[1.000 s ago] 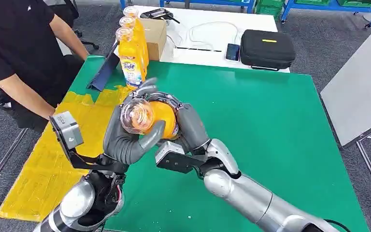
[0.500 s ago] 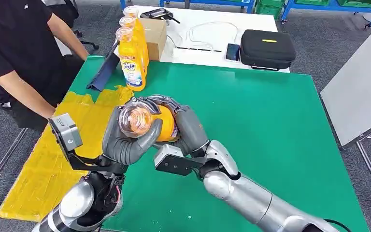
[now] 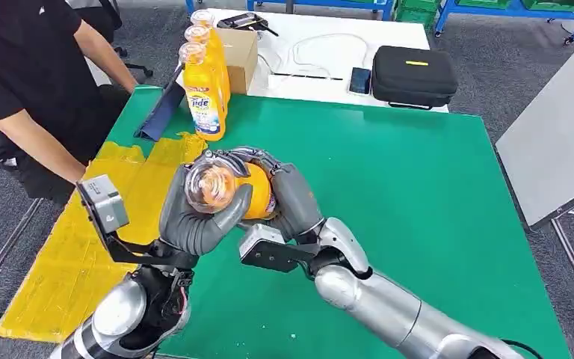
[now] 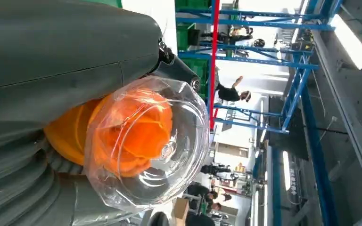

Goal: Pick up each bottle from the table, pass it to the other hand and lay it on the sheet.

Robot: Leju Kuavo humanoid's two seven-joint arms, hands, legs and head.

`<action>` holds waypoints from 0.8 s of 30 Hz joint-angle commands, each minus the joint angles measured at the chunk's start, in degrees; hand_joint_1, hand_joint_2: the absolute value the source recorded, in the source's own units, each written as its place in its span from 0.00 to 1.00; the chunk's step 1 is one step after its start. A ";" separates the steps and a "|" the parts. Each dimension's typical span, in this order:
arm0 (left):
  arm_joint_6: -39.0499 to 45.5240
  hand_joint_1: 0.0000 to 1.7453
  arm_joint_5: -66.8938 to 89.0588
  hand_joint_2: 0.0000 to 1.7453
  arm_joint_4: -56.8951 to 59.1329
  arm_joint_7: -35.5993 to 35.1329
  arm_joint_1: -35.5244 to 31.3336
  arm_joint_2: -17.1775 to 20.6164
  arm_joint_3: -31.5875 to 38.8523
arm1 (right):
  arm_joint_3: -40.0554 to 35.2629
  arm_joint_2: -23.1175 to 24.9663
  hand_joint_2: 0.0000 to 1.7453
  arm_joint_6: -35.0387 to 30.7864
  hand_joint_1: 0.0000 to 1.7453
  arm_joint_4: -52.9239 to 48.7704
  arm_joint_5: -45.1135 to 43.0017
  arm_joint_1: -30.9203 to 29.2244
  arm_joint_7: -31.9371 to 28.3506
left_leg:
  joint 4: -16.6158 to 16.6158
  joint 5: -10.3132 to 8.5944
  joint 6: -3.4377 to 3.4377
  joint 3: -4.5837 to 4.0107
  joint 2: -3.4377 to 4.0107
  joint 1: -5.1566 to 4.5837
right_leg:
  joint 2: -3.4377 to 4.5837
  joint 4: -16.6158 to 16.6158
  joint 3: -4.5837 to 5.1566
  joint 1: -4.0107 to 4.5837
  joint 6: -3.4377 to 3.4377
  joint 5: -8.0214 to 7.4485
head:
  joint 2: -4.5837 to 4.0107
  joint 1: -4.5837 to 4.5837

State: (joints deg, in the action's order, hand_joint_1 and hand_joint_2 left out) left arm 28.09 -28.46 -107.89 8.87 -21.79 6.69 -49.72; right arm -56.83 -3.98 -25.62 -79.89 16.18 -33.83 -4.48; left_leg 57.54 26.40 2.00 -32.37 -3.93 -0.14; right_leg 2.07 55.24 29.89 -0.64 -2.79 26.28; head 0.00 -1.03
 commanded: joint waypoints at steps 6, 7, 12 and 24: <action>-2.71 1.00 11.00 1.00 0.74 1.82 1.47 0.07 0.60 | 0.08 -6.91 0.00 15.06 0.00 -0.10 9.26 0.80 17.49 | -0.03 -0.02 -0.11 0.13 0.20 0.00 | -0.29 -0.07 -0.19 0.04 0.08 0.02 | 0.00 0.00; -3.04 1.00 12.54 1.00 1.06 2.47 1.99 0.20 1.76 | 0.64 -7.94 0.00 16.88 0.00 -1.52 10.64 1.78 18.02 | -0.02 -0.02 -0.08 0.07 0.12 0.01 | -0.25 -0.06 -0.14 0.05 0.06 0.02 | 0.00 0.02; -9.55 1.00 17.83 1.00 -3.74 0.79 8.60 -1.50 14.57 | 7.16 -11.01 0.00 21.17 0.00 -6.92 16.81 10.40 16.93 | -0.07 0.01 -0.13 0.19 0.08 0.03 | -0.49 -0.16 -0.30 0.09 0.11 0.09 | 0.00 0.00; -10.60 1.00 35.67 1.00 -4.64 6.68 17.56 -4.57 28.93 | 23.98 -13.43 0.00 22.43 0.00 -25.42 33.38 39.38 7.17 | -0.01 0.06 -0.07 -0.05 -0.14 -0.03 | -0.44 -0.05 -0.03 0.03 0.07 0.09 | 0.00 0.00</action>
State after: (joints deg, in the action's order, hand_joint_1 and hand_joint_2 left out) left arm 17.86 4.97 -113.11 14.56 -7.16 4.77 -28.71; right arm -40.97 -15.45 -3.67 -96.05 48.04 -6.10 4.14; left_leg 57.53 26.44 2.02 -32.49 -4.17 -0.18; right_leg 1.87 55.20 29.99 -0.65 -2.78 26.33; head 0.00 -1.03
